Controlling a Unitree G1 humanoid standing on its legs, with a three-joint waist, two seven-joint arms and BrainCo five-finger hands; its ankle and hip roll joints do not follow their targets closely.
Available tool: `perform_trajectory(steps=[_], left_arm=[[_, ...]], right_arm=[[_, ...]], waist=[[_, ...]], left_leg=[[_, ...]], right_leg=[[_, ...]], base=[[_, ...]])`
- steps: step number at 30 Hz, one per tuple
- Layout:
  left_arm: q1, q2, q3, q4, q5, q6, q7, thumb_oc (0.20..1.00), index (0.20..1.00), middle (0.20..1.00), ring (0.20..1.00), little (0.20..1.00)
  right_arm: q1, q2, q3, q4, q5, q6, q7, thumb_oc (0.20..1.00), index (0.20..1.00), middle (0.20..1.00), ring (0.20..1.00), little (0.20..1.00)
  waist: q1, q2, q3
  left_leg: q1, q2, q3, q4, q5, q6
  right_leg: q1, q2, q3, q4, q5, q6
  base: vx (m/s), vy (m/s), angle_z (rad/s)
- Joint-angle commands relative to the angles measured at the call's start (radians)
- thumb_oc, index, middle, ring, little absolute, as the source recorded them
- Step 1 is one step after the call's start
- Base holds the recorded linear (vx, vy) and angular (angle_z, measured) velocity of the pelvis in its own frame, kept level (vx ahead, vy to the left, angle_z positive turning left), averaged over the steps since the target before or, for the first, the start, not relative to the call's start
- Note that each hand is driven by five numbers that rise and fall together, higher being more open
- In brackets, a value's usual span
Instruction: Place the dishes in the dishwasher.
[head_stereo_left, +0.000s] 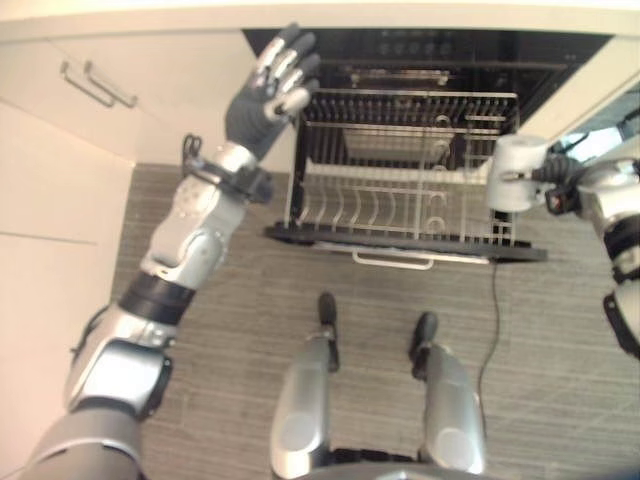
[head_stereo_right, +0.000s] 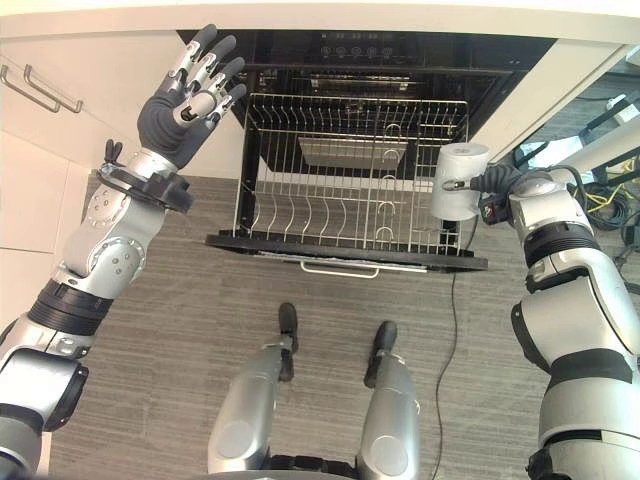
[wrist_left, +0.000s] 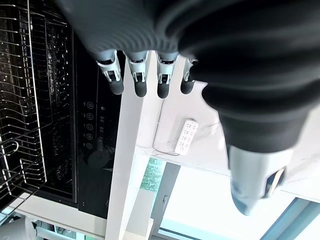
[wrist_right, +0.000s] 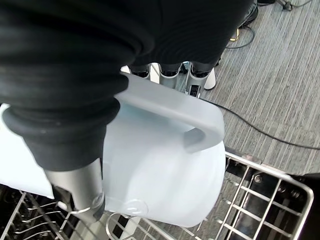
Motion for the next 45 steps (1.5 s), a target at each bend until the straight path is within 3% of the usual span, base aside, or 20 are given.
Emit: perform_trajectory(steps=[1, 29, 30, 32, 33, 45], left_arm=[[-0.053, 0.003, 0.017, -0.097, -0.038, -0.072, -0.009, 1.000, 1.000, 1.000, 1.000, 1.000], [-0.060, -0.019, -0.037, -0.148, -0.065, -0.119, -0.013, 1.000, 1.000, 1.000, 1.000, 1.000], [-0.063, -0.022, -0.042, -0.155, -0.065, -0.121, -0.005, 1.000, 1.000, 1.000, 1.000, 1.000], [-0.064, -0.026, -0.047, -0.157, -0.061, -0.127, 0.001, 1.000, 1.000, 1.000, 1.000, 1.000], [-0.063, -0.028, -0.048, -0.162, -0.055, -0.129, 0.004, 1.000, 1.000, 1.000, 1.000, 1.000], [-0.053, 0.011, -0.036, -0.171, -0.087, -0.128, 0.000, 1.000, 1.000, 1.000, 1.000, 1.000]], right_arm=[[-0.136, -0.009, 0.071, 0.019, -0.017, -0.012, -0.007, 0.200, 0.200, 0.200, 0.200, 0.200], [-0.237, 0.042, 0.094, 0.100, -0.015, 0.034, -0.085, 0.200, 0.200, 0.200, 0.200, 0.200], [-0.248, 0.046, 0.096, 0.104, -0.015, 0.037, -0.087, 0.244, 0.244, 0.244, 0.244, 0.244], [-0.250, 0.049, 0.097, 0.104, -0.012, 0.036, -0.098, 0.878, 0.878, 0.878, 0.878, 0.878], [-0.249, 0.053, 0.095, 0.103, -0.014, 0.038, -0.106, 1.000, 1.000, 1.000, 1.000, 1.000], [-0.249, 0.035, 0.104, 0.062, -0.024, 0.023, -0.127, 1.000, 1.000, 1.000, 1.000, 1.000]], waist=[[0.012, 0.011, -0.012], [0.032, 0.052, 0.009], [0.033, 0.057, 0.009], [0.032, 0.059, 0.009], [0.033, 0.059, 0.009], [0.031, 0.041, 0.009]], left_leg=[[-0.017, -0.002, -0.023, 0.057, -0.082, -0.048], [-0.154, -0.016, -0.051, 0.057, -0.035, -0.044], [-0.165, -0.017, -0.052, 0.057, -0.033, -0.044], [-0.171, -0.018, -0.053, 0.057, -0.030, -0.045], [-0.174, -0.018, -0.054, 0.057, -0.030, -0.045], [-0.156, -0.001, -0.042, 0.057, -0.029, -0.052]], right_leg=[[-0.037, 0.008, 0.050, -0.099, 0.092, 0.050], [-0.171, 0.004, 0.072, -0.099, 0.128, 0.054], [-0.181, 0.003, 0.074, -0.099, 0.129, 0.054], [-0.188, 0.004, 0.076, -0.099, 0.129, 0.053], [-0.190, 0.004, 0.076, -0.099, 0.129, 0.053], [-0.170, 0.012, 0.070, -0.099, 0.130, 0.055]], base=[[0.00, 0.000, 0.00], [0.01, -0.007, -0.01], [0.00, 0.000, 0.00], [-0.04, 0.000, -0.02], [-0.03, -0.010, -0.03], [-0.04, -0.006, 0.00]])
